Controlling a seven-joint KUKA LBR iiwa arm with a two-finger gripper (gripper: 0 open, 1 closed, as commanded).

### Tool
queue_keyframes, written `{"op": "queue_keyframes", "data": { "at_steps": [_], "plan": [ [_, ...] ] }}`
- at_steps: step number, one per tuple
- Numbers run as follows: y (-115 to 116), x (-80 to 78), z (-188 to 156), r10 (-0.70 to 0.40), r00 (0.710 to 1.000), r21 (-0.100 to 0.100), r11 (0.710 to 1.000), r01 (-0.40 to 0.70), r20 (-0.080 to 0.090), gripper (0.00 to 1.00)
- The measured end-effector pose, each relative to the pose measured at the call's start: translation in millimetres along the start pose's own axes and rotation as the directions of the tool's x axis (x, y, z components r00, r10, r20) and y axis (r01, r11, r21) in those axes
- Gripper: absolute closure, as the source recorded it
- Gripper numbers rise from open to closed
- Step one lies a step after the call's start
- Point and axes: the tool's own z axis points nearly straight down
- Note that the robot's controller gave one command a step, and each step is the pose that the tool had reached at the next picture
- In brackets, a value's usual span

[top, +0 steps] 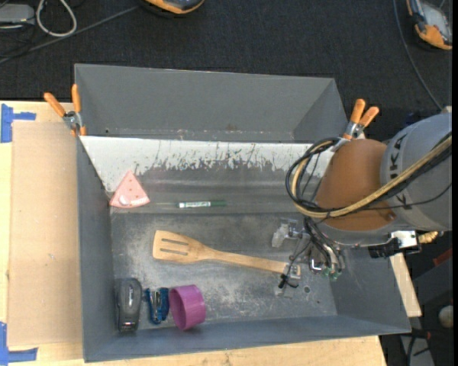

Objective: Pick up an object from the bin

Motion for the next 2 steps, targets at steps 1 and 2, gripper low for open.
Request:
{"op": "queue_keyframes", "data": {
  "at_steps": [1, 2],
  "plan": [
    [29.2, -4.7, 34.9, 0.115, 0.993, -0.001, 0.993, -0.115, 0.010, 0.00],
    [60.5, -3.5, 35.4, 0.045, 0.999, -0.001, 0.999, -0.045, 0.003, 1.00]
  ]
}}
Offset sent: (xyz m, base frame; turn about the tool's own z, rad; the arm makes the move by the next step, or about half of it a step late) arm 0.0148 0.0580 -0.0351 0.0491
